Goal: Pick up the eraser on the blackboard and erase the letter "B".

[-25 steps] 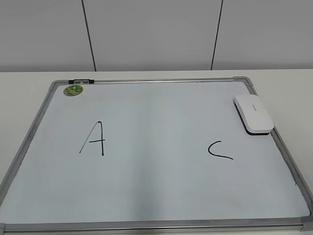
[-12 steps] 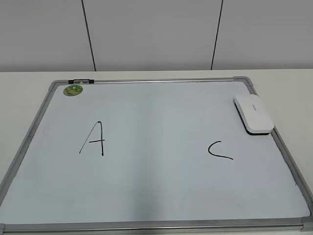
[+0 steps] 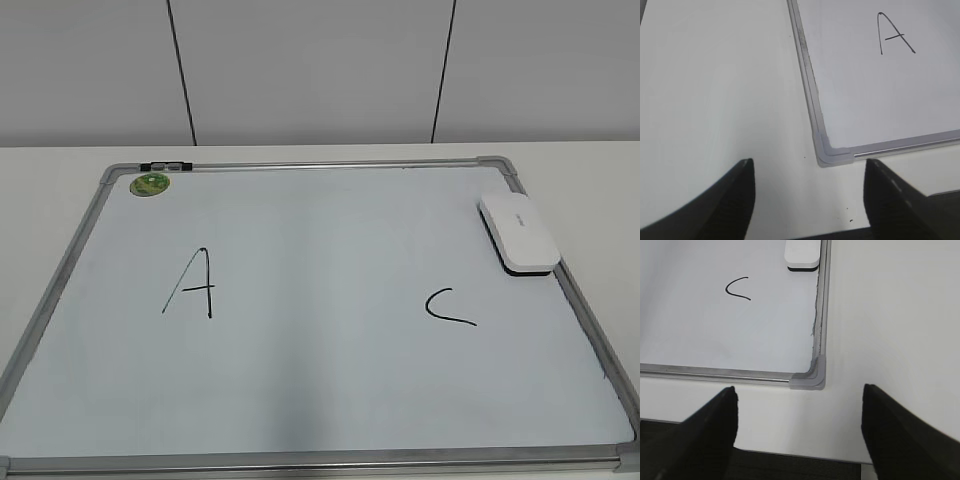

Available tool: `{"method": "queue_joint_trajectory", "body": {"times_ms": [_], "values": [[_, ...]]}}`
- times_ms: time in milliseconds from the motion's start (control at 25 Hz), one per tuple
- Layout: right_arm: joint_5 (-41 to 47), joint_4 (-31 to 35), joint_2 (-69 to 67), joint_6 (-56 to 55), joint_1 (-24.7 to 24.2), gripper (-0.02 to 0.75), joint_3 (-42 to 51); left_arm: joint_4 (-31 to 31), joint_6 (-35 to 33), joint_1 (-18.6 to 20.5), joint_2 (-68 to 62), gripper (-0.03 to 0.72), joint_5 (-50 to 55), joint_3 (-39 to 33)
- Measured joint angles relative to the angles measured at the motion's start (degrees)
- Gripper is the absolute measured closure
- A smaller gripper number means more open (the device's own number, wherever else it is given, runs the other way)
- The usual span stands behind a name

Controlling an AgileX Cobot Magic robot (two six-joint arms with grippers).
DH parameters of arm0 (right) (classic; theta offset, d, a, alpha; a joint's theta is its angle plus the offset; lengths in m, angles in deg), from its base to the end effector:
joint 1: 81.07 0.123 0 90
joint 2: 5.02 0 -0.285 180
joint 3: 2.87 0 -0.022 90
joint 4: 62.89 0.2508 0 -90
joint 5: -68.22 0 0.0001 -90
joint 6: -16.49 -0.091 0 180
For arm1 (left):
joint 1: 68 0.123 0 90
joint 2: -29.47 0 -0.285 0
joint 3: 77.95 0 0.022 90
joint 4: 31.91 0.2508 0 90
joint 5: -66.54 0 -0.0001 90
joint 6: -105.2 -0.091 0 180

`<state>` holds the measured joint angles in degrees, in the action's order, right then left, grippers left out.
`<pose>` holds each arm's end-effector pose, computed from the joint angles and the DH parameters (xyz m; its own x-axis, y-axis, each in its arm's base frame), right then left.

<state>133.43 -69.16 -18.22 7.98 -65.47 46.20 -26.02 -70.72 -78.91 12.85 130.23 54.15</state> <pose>0.0084 -0.0070 0.2692 -0.6009 -0.0621 -0.7969 -0.1309 0.9912 0.0215 0.0164 0.0054 0.2763 -0.6085 0.0914 -0.7882 0.1019 0.9941 0.0366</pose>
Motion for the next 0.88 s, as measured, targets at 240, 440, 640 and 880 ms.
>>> {"method": "queue_joint_trajectory", "body": {"times_ms": [240, 440, 640, 880], "values": [[0.00, 0.00, 0.00, 0.00, 0.00, 0.167, 0.00, 0.00, 0.00, 0.00, 0.00, 0.194, -0.04, 0.00], [0.00, 0.00, 0.44, 0.00, 0.00, 0.167, 0.00, 0.00, 0.00, 0.26, 2.04, 0.194, -0.26, 0.00], [0.00, -0.09, 4.58, 0.00, -5.63, 0.167, 0.00, 0.00, 0.09, 3.42, 4.39, 0.213, -0.34, 0.00], [0.08, -0.09, 6.38, 0.00, -12.11, 0.167, 0.00, 0.00, 0.09, 5.10, 7.29, 0.225, -0.47, 0.00]]}}
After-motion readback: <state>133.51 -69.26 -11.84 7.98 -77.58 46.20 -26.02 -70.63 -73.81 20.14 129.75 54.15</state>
